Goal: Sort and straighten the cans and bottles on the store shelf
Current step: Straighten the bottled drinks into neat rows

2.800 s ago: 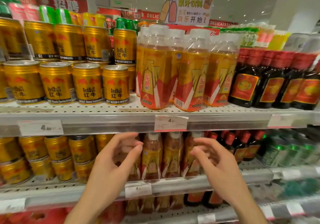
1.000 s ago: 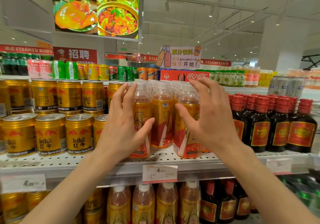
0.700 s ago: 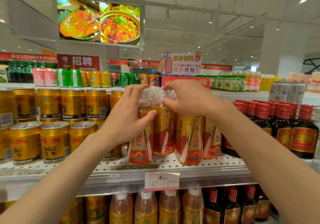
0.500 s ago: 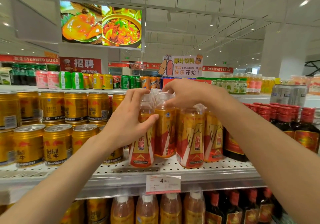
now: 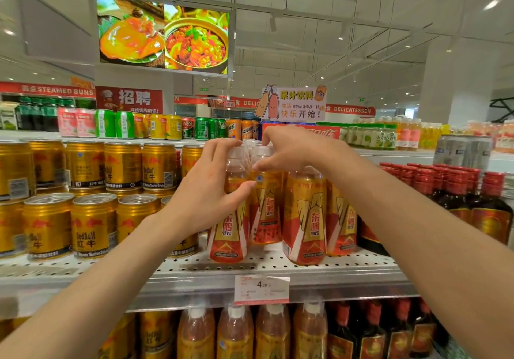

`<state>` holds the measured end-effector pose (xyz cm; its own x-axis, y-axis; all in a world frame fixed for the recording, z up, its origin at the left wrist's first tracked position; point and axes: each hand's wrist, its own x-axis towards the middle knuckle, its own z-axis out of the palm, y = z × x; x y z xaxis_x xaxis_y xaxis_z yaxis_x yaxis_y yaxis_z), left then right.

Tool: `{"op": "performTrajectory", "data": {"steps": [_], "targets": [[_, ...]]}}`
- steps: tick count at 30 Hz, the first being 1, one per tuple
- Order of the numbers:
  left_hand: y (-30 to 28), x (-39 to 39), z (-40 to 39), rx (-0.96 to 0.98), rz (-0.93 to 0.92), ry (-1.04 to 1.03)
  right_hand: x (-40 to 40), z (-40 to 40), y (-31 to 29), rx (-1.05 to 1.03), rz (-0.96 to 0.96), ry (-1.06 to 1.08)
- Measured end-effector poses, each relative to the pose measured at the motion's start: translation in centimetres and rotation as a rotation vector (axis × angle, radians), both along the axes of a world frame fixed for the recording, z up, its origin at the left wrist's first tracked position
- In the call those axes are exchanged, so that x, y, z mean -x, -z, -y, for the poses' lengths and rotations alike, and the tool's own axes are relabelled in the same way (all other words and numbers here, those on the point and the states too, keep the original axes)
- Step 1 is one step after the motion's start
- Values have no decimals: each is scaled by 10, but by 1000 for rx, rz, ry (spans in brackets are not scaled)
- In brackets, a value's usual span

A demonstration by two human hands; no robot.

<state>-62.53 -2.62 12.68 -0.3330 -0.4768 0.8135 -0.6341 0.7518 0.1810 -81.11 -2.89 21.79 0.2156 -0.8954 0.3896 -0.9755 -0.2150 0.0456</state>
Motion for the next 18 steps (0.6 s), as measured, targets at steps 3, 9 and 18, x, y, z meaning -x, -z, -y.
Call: {"op": "performTrajectory", "data": {"steps": [3,9,18], "targets": [[0,-1,0,-5,4,11,1,1,-5,-37,-36,7],[2,-3,-2,-39,15,15,-2,5,-14,-112,-78,6],[0,-8,-4,-53,69,24,-10,12,-12,-68,-160,72]]}}
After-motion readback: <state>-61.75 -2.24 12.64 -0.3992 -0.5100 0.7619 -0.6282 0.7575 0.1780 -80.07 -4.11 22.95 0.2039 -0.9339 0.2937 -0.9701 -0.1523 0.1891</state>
